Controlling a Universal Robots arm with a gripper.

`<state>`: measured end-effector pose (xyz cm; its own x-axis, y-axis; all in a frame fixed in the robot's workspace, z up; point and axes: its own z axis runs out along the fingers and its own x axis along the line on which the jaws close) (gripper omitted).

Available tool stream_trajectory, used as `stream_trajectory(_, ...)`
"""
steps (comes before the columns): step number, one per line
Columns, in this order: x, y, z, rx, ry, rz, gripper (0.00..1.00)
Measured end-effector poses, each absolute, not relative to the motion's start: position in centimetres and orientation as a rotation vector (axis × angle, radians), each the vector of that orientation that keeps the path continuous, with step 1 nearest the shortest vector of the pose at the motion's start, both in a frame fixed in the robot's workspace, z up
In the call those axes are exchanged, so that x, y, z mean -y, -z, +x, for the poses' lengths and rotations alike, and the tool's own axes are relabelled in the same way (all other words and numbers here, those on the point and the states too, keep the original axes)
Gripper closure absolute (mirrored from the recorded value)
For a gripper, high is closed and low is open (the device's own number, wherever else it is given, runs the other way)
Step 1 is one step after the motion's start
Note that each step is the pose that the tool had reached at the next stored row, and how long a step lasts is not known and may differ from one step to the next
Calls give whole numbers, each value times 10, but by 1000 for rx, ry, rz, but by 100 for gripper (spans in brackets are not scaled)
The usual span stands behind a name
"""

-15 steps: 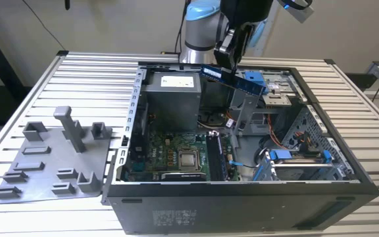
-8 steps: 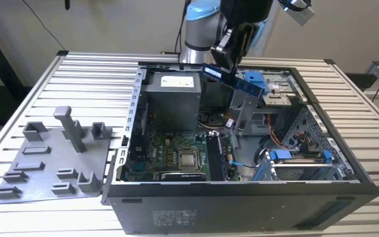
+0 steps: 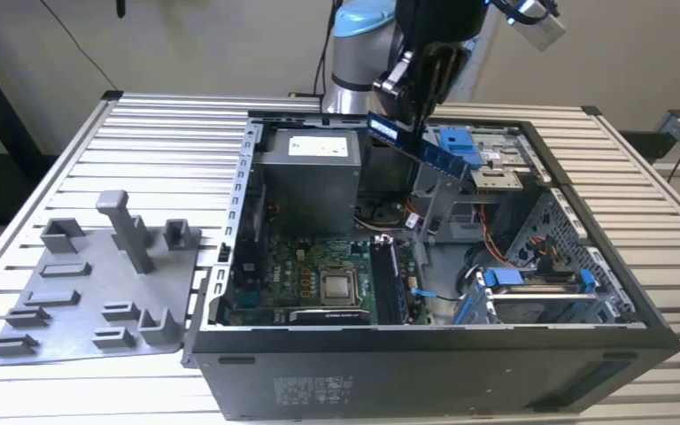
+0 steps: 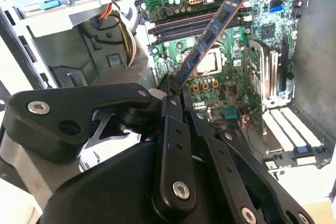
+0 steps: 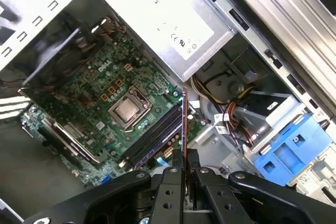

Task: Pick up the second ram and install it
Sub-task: 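Insert the second ram into the second slot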

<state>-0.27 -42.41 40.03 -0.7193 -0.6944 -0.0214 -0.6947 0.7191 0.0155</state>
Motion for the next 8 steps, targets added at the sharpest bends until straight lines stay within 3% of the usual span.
stream_trajectory(8, 424, -399, -3, -2961, -34, -1002, 86)
